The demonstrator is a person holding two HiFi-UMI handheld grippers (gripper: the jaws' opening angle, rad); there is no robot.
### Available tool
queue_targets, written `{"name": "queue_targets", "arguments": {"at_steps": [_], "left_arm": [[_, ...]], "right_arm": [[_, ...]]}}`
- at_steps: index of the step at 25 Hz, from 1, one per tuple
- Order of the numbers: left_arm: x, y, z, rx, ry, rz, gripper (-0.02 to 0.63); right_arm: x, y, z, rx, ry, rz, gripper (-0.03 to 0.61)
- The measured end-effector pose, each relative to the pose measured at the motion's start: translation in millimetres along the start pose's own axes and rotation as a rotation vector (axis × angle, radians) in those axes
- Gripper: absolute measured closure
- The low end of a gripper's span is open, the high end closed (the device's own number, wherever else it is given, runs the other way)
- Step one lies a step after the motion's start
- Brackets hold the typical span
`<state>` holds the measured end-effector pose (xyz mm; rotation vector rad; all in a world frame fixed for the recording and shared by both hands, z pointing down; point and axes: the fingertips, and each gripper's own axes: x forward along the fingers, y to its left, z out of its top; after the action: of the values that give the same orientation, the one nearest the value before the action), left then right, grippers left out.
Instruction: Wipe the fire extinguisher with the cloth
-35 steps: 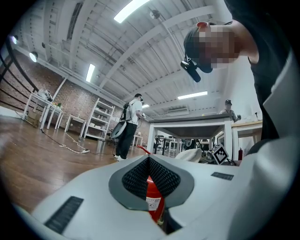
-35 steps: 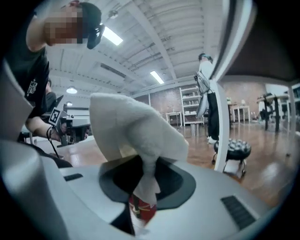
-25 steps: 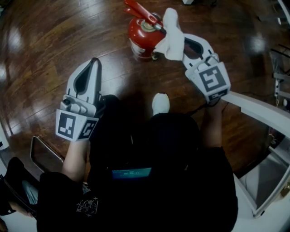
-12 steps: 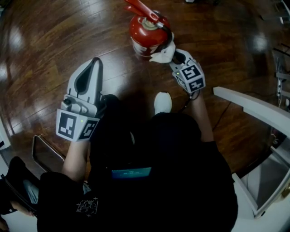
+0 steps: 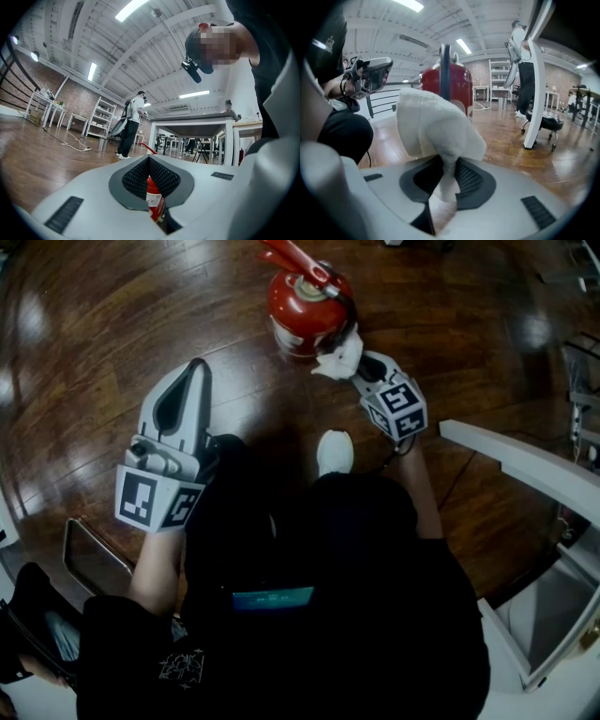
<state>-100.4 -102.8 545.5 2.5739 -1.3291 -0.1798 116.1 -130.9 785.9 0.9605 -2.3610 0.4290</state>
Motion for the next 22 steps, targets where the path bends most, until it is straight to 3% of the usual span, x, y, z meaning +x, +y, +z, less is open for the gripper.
{"name": "queue_targets", "arguments": {"at_steps": [6,11,17,22], "left_arm": [[-3,2,0,-0.006,-0.006,0.0,0.611],[-6,0,2,-0.011,-0.014,-0.005,0.611],[-15,1,0,-0.004,-0.009,-0.001,0.611],[-21,5,-1,-0.002,-0.007,0.014,0.611]], "right_arm": [[-72,19,83,0.018,-0.167,-0.007,0.483],[-104,50,152,-0.107,-0.241,-0.004,0.483],[-73,68,155,-0.209,-0.155,0.029,0.483],[-30,81,127,-0.255,-0.073,0.097,0.483]]}}
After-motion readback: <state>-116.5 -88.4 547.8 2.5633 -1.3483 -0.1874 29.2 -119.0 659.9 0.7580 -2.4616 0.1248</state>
